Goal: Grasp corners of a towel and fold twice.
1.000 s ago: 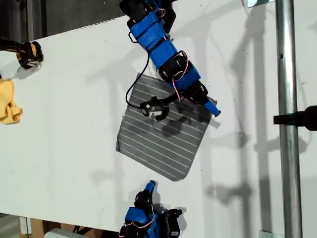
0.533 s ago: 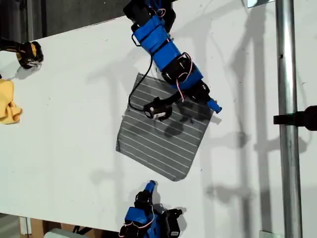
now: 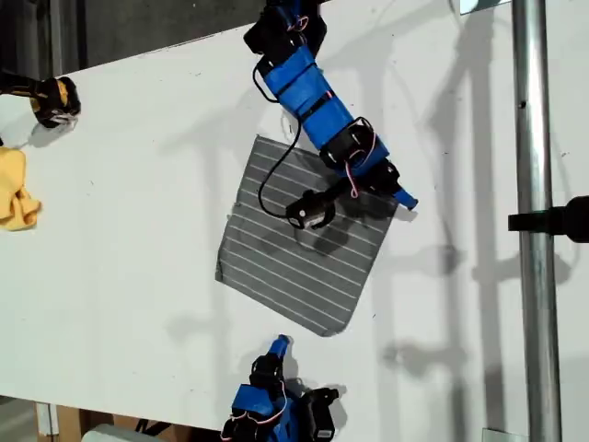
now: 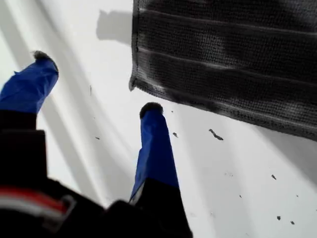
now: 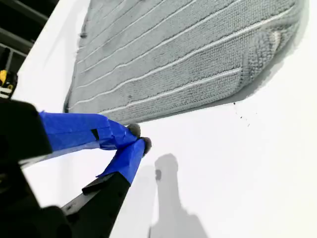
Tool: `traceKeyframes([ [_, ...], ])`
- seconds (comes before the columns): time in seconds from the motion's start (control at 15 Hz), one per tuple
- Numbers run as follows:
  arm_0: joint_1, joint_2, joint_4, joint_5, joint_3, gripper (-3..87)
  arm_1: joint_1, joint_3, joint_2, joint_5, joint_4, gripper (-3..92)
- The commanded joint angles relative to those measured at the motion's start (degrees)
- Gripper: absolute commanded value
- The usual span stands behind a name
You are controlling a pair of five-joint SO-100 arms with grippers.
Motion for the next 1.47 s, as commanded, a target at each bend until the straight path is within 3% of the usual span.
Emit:
traceKeyframes([
  [0.0, 0.5, 0.4, 0.2, 0.3, 0.2, -2.2, 0.5, -4.6, -0.4, -0.5, -0.5, 35.3],
  [1.0, 0.8, 0.4, 0.2, 0.6, 0.2, -2.2, 3.0, -6.2, -9.0, 1.1, 0.9, 27.9],
  [1.4, 0.8, 0.4, 0.2, 0.5, 0.2, -2.2, 3.4, -6.2, -10.1, 1.1, 1.9, 7.1],
])
